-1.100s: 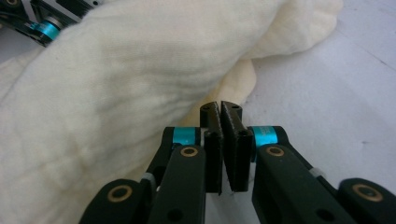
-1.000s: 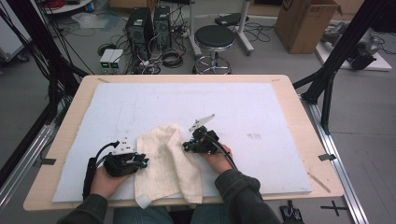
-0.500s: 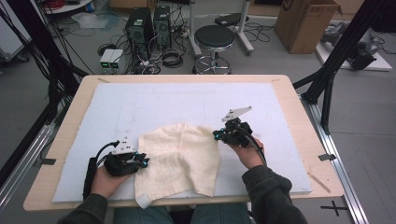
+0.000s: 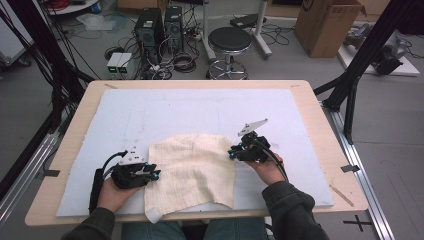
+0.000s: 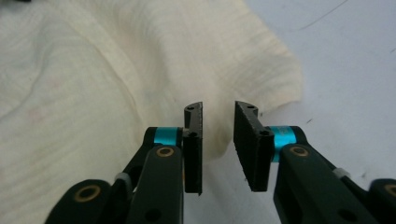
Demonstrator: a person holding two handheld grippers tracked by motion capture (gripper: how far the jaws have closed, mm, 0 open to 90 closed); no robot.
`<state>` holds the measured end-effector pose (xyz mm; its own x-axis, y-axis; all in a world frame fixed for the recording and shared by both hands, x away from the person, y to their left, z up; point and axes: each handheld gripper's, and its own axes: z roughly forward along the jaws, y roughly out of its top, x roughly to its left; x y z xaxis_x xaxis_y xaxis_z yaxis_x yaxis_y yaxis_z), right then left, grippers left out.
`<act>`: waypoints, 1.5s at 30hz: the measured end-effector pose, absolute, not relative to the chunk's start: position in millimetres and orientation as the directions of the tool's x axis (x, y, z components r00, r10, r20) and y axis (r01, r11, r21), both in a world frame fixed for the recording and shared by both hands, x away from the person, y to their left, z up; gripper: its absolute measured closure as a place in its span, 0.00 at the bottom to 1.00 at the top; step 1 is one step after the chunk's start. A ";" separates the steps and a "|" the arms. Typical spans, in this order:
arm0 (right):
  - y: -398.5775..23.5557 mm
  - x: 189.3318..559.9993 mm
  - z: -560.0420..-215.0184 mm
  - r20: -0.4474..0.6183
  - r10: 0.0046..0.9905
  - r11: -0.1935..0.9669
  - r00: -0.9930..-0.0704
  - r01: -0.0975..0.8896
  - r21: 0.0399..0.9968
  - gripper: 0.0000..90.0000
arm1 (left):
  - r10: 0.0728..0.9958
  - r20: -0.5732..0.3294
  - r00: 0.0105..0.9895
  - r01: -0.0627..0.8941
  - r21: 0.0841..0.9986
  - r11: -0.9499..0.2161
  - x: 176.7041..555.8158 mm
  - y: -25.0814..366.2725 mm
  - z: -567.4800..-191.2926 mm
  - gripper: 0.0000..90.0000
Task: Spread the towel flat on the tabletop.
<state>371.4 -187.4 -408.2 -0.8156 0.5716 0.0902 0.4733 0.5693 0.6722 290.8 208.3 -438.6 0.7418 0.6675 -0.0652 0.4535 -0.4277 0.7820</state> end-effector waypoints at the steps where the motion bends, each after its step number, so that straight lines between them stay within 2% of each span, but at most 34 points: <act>1: -189.4 372.8 -404.6 0.095 0.573 0.555 -0.814 0.471 0.685 0.77 | 0.667 -0.072 0.742 0.450 0.791 -0.415 290.6 209.3 -436.3 0.75; 7: -192.5 396.4 -404.3 0.157 0.632 0.448 -0.758 0.524 0.725 0.63 | 0.709 -0.085 0.700 0.445 0.828 -0.341 303.1 212.8 -423.8 0.65; 9: -191.3 404.3 -409.8 0.149 0.655 0.443 -0.741 0.536 0.718 0.62 | 0.738 -0.102 0.667 0.457 0.838 -0.297 312.1 215.5 -423.2 0.62; 13: -190.7 419.5 -424.2 0.207 0.677 0.408 -0.706 0.595 0.693 0.61 | 0.777 -0.096 0.622 0.483 0.828 -0.284 331.0 215.0 -422.4 0.56; 14: -190.0 422.2 -428.4 0.234 0.667 0.405 -0.707 0.608 0.682 0.65 | 0.785 -0.097 0.611 0.484 0.831 -0.274 334.2 214.4 -422.6 0.53; 15: -189.1 424.0 -431.6 0.250 0.653 0.415 -0.715 0.614 0.671 0.73 | 0.787 -0.100 0.609 0.483 0.834 -0.268 337.1 214.5 -423.4 0.52; 17: -186.2 424.5 -434.3 0.224 0.636 0.466 -0.738 0.599 0.651 0.90 | 0.802 -0.107 0.588 0.498 0.829 -0.254 342.1 214.6 -426.7 0.51; 18: -185.3 423.4 -432.7 0.190 0.637 0.487 -0.747 0.581 0.652 0.93 | 0.807 -0.113 0.579 0.508 0.825 -0.249 344.2 215.4 -428.5 0.50; 21: -188.2 415.4 -417.3 0.089 0.660 0.477 -0.746 0.507 0.718 0.94 | 0.812 -0.133 0.569 0.522 0.821 -0.231 347.4 216.7 -431.1 0.49; 24: -193.0 409.0 -407.5 0.068 0.661 0.453 -0.747 0.470 0.758 0.94 | 0.814 -0.142 0.563 0.528 0.820 -0.222 350.4 216.2 -433.6 0.51; 26: -193.4 409.6 -412.0 0.082 0.654 0.469 -0.752 0.488 0.736 0.94 | 0.818 -0.153 0.554 0.544 0.811 -0.217 352.8 215.4 -436.4 0.56; 28: -192.7 410.7 -419.0 0.091 0.653 0.488 -0.752 0.509 0.709 0.94 | 0.813 -0.153 0.561 0.558 0.796 -0.235 353.2 213.8 -438.4 0.67; 32: -194.5 411.7 -429.7 0.120 0.654 0.482 -0.747 0.534 0.694 0.93 | 0.767 -0.124 0.629 0.513 0.808 -0.289 346.0 209.8 -434.6 0.90; 34: -196.4 411.9 -432.1 0.122 0.655 0.483 -0.746 0.537 0.692 0.93 | 0.727 -0.117 0.676 0.488 0.810 -0.324 340.3 206.0 -431.7 0.94; 36: -199.0 411.5 -432.2 0.126 0.658 0.477 -0.743 0.540 0.693 0.93 | 0.644 -0.122 0.755 0.463 0.795 -0.392 333.8 198.6 -430.9 0.94; 39: -201.9 410.0 -432.3 0.128 0.661 0.477 -0.739 0.546 0.689 0.93 | 0.497 -0.152 0.854 0.422 0.761 -0.493 323.0 182.3 -433.6 0.85; 41: -203.5 409.1 -433.6 0.126 0.659 0.479 -0.741 0.543 0.689 0.93 | 0.466 -0.167 0.869 0.417 0.754 -0.508 320.2 176.9 -434.2 0.72; 45: -205.9 407.5 -435.1 0.126 0.661 0.478 -0.740 0.545 0.689 0.93 | 0.458 -0.209 0.864 0.435 0.768 -0.470 322.1 179.0 -431.9 0.64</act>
<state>407.5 -205.9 -435.1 -0.7400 0.6606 0.1263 0.5447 0.4785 0.6888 322.1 179.0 -431.9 0.8642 0.4576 -0.2094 0.4350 -0.4702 0.7679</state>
